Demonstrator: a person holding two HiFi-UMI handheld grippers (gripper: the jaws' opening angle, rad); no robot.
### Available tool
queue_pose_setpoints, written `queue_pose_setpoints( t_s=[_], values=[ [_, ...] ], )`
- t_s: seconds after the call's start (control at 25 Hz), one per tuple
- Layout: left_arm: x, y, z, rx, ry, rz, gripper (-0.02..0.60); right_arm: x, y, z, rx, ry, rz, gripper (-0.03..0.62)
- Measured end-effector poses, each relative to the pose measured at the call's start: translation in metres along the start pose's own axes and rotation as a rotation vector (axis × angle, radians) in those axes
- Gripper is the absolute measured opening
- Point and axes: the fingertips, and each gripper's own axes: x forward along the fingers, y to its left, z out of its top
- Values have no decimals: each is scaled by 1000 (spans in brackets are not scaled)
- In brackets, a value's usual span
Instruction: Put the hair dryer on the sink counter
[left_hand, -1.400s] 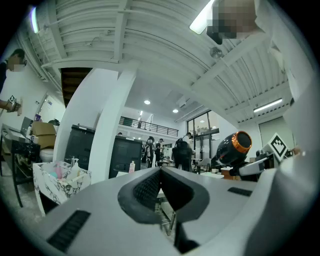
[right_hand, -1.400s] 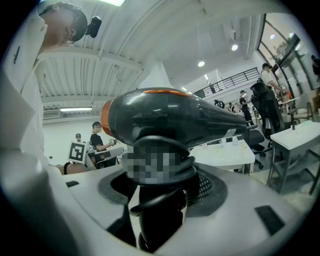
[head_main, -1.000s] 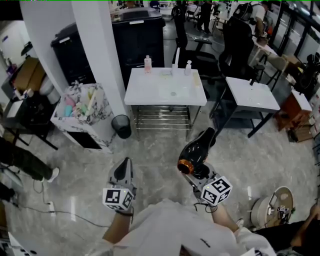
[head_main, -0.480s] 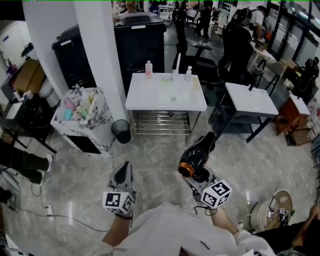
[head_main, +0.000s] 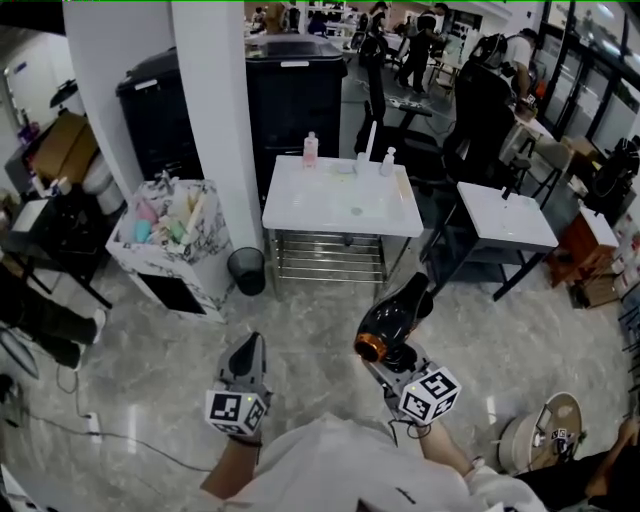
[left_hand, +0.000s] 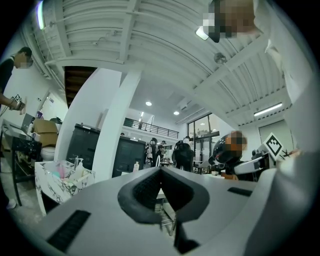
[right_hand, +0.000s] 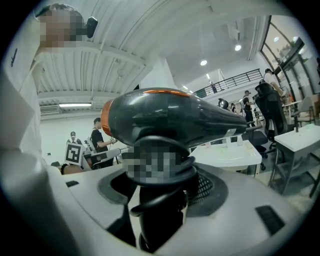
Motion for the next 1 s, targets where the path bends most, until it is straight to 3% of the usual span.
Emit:
queue_pose_setpoints(
  t_s=[0.6,1.0],
  values=[
    [25,35,-14,-20,32,13,23,54,-6,-7,5,41,21,284],
    [110,62,-6,1,12,28,23,120,-63,22,-11,32,68,284]
  ],
)
